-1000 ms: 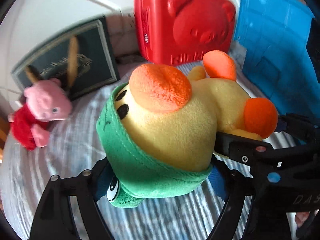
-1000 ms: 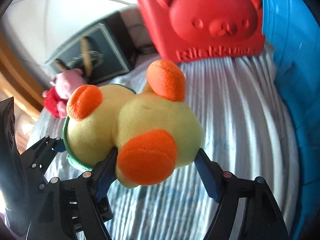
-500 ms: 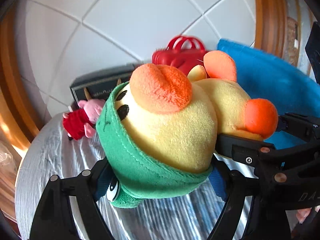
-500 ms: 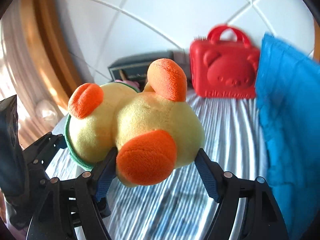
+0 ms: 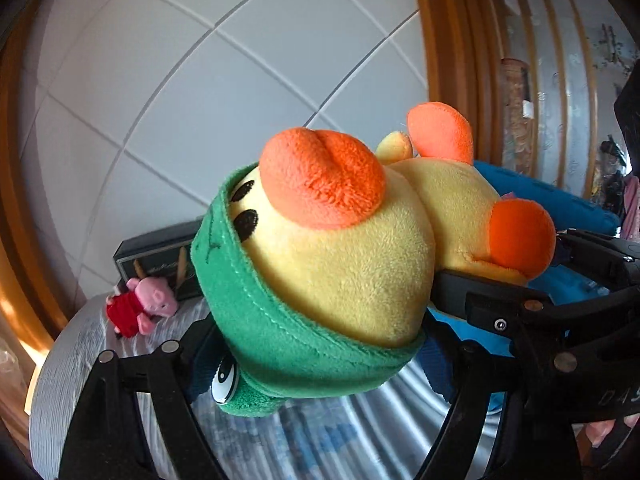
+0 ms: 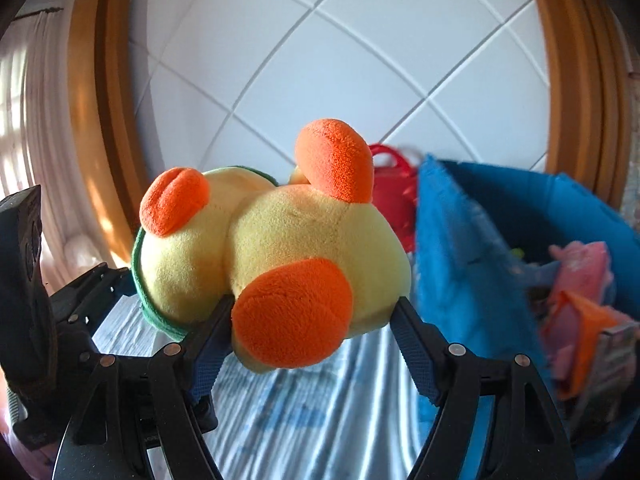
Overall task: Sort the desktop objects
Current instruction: 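Carry the duck plush over the crate with both grippers and release it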
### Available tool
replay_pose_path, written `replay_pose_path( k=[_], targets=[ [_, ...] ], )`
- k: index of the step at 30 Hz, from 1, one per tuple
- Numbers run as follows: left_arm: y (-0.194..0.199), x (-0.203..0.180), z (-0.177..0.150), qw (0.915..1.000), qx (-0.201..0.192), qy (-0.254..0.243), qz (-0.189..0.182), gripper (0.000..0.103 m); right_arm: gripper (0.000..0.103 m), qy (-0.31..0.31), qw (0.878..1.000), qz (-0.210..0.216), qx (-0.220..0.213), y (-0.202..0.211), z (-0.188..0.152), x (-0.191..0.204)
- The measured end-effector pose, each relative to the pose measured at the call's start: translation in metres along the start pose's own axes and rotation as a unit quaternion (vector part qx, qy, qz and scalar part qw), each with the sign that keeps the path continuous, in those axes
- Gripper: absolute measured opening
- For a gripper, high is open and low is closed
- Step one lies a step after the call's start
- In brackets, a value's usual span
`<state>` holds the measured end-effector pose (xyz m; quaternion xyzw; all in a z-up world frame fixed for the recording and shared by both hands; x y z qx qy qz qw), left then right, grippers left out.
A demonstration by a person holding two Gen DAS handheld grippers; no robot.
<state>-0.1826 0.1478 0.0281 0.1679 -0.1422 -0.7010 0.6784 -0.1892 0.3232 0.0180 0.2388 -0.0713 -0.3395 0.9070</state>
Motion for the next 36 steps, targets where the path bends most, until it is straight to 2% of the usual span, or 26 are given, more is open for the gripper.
replay_pose_path(
  k=[11, 18, 26, 32, 36],
  targets=[
    [-0.030, -0.138, 0.054, 0.9967, -0.041, -0.065, -0.023, 0.082, 0.081, -0.026, 0.998, -0.039, -0.049, 0.052, 0.005, -0.128],
    [-0.070, -0.208, 0.072, 0.9956, -0.026, -0.086, -0.029, 0.082, 0.081, -0.051, 0.996, -0.050, -0.050, 0.054, -0.003, -0.207],
    [-0.119, -0.241, 0.070, 0.9951, 0.025, -0.095, -0.001, 0.082, 0.082, -0.070, 0.997, -0.031, -0.014, 0.026, -0.014, -0.266],
    [-0.132, -0.250, 0.068, 0.9931, 0.050, -0.102, 0.028, 0.085, 0.085, -0.079, 0.997, -0.014, 0.005, 0.011, -0.025, -0.284],
    [-0.131, -0.248, 0.068, 0.9932, 0.053, -0.094, 0.042, 0.086, 0.088, -0.081, 0.997, -0.009, 0.007, 0.003, -0.024, -0.289]
  ],
)
Point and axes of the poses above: each gripper's, at about its wrist camera, not at the fingertips, and y roughly against the way its jaws point, x to its left, z to its top, the point moved 2 cm from there along -y, roughly the way its jaws point, and after that the axes turned 14 degrees about -z, right-handed, at the moved point
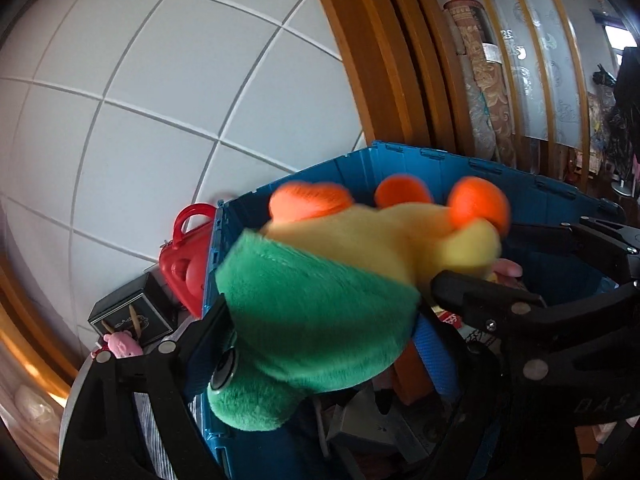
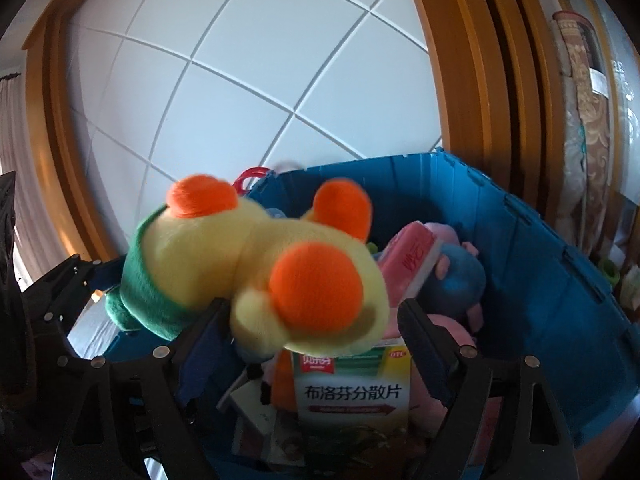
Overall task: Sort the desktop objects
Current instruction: 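Carry the duck plush over the crate with both grippers and release it, then move both grippers out of the crate back over the pig plush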
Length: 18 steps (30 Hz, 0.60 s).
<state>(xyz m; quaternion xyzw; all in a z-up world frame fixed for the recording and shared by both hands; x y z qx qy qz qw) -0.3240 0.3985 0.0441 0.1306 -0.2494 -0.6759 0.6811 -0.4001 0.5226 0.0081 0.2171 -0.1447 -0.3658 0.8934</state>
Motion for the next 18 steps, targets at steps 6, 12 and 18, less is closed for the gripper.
replay_pose_path(
  k=[6, 12, 18],
  targets=[
    [0.001, -0.002, -0.001, 0.9997, 0.002, 0.000, 0.023, 0.086, 0.093, -0.004, 1.000, -0.006, 0.004, -0.003, 0.000, -0.005],
    [0.005, 0.002, -0.002, 0.9995, 0.003, 0.008, 0.030, 0.086, 0.098, -0.006, 1.000, -0.016, 0.006, 0.001, -0.001, -0.008],
    [0.013, 0.005, -0.002, 0.9996, -0.004, 0.017, 0.023, 0.086, 0.102, -0.001, 1.000, -0.024, -0.001, 0.012, 0.000, -0.002]
  ],
)
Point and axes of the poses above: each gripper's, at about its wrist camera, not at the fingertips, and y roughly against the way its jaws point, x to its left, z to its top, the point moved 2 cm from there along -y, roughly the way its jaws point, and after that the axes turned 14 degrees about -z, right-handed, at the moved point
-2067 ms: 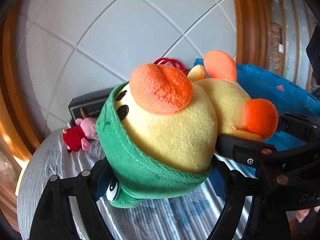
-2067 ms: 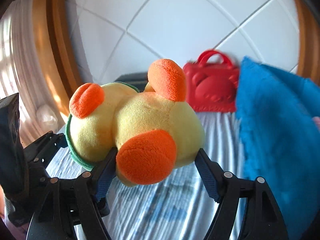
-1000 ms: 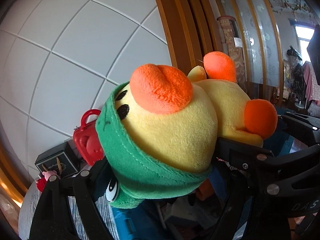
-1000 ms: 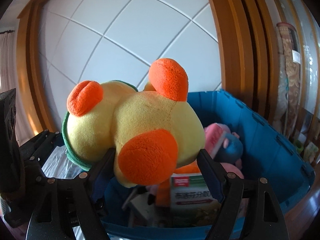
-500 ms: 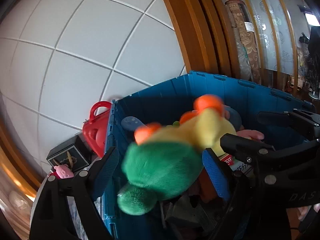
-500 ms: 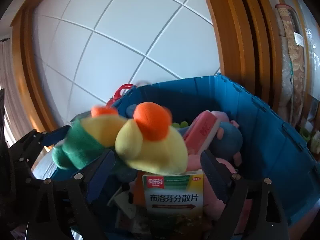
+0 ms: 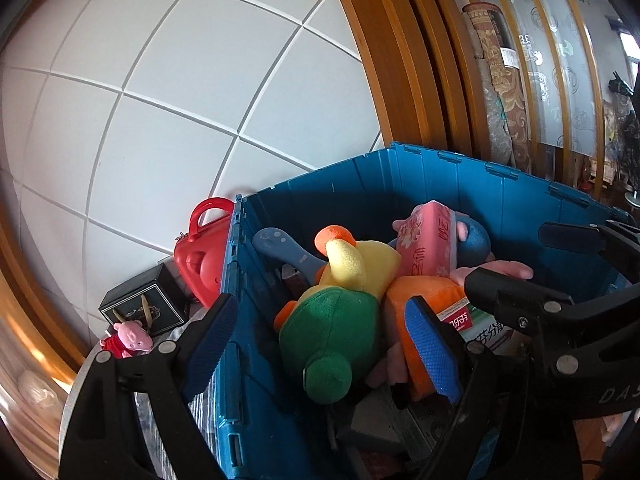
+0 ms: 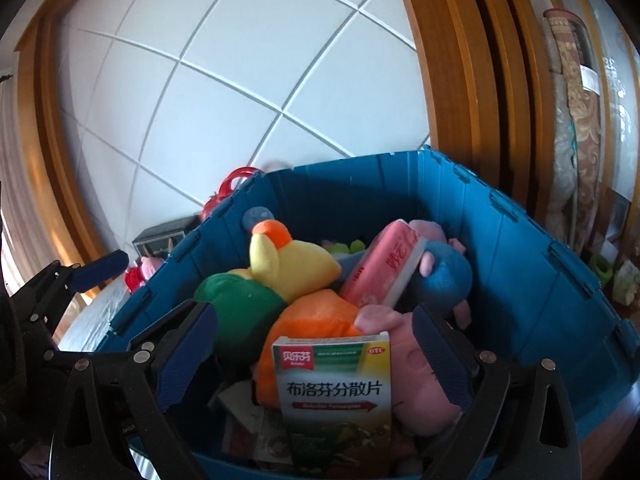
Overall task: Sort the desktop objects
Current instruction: 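Move both grippers out of the crate back over the pig plush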
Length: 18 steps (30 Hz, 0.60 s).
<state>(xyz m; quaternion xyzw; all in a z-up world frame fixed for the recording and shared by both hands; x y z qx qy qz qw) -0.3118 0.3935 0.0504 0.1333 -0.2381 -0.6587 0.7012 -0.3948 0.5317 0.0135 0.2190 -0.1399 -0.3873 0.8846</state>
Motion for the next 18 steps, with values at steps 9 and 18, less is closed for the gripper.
replay_pose_path(
  k=[9, 18],
  targets=[
    [0.036, 0.028, -0.009, 0.9992, -0.037, 0.012, 0.010, 0.086, 0.103, 0.018, 1.000, 0.001, -0.023, 0.020, 0.006, 0.034],
    [0.069, 0.099, -0.042, 0.9973, -0.048, 0.051, 0.021, 0.086, 0.103, 0.054, 0.998, 0.009, -0.025, 0.030, 0.003, 0.119]
  ],
)
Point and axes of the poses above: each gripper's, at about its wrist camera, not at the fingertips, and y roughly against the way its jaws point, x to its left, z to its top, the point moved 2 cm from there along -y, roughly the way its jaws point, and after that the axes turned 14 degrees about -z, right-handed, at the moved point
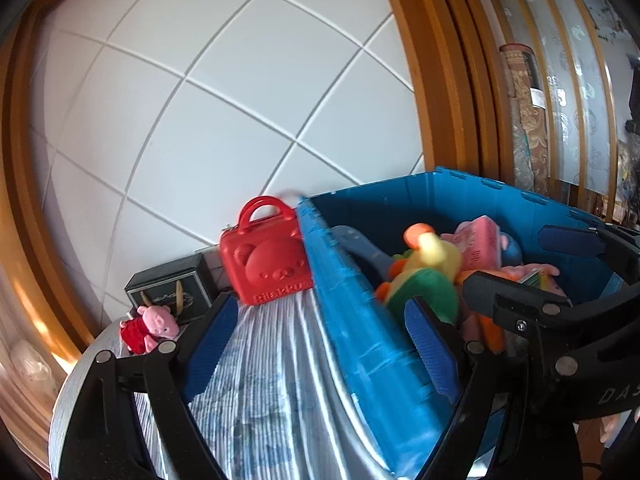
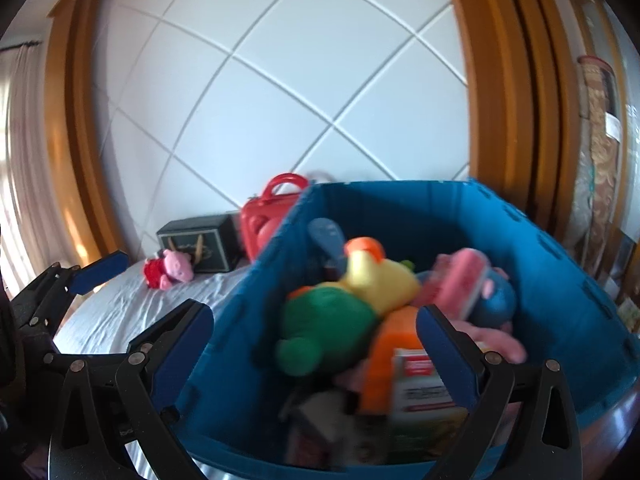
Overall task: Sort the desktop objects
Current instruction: 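Move both grippers out of the crate back over the pig plush, then grasp the pink pig plush with the left gripper while the right grips its head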
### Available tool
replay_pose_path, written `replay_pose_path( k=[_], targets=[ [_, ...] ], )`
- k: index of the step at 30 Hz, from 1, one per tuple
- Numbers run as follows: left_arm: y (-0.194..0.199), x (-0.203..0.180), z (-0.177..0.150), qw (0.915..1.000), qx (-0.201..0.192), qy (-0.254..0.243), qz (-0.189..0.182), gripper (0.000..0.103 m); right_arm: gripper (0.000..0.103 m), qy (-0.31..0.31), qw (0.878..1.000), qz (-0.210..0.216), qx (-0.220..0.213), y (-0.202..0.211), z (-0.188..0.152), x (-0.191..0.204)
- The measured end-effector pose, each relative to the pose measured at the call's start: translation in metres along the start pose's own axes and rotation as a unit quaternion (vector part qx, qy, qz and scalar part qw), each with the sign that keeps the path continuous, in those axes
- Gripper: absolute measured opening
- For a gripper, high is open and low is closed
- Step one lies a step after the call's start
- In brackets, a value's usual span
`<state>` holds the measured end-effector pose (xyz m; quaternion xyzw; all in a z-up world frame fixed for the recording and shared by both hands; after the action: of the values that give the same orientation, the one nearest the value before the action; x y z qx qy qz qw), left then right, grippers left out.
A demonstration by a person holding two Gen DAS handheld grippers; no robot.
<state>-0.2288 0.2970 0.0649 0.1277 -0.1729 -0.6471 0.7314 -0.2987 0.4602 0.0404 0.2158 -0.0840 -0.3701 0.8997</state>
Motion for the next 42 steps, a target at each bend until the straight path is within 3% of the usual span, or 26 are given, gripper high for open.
replay_pose_path(
  k=[14, 22, 33, 42],
  targets=[
    [0.044, 0.189, -0.054, 0.9978, 0.023, 0.054, 0.032, 0.086, 0.103, 0.036, 0.999, 0.028, 0.024, -0.037, 0.012, 0.197],
    [0.038, 0.312, -0.106, 0.9880, 0.055, 0.128, 0.067, 0.086, 0.103, 0.063, 0.996, 0.042, 0.053, -0.083, 0.016, 0.299],
    [-0.023, 0.453, -0.168, 0.9675, 0.112, 0.187, 0.129, 0.086, 0.103, 0.084, 0.988, 0.046, 0.122, -0.198, 0.013, 0.381],
    [-0.119, 0.551, -0.201, 0.9587, 0.150, 0.207, 0.125, 0.086, 0.103, 0.085, 0.977, 0.056, 0.188, -0.336, 0.002, 0.430]
  ],
)
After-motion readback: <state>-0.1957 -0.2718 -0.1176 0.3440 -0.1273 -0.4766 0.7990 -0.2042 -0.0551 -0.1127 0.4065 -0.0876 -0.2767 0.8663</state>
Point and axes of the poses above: each gripper's, at about its wrist camera, not at the fingertips, and y roughly against the way its jaws point, x to its left, z to its top, the point moved 2 cm from there along -y, roughly the way its jaws point, and after that the axes turned 14 degrees about -z, right-handed, at the moved point
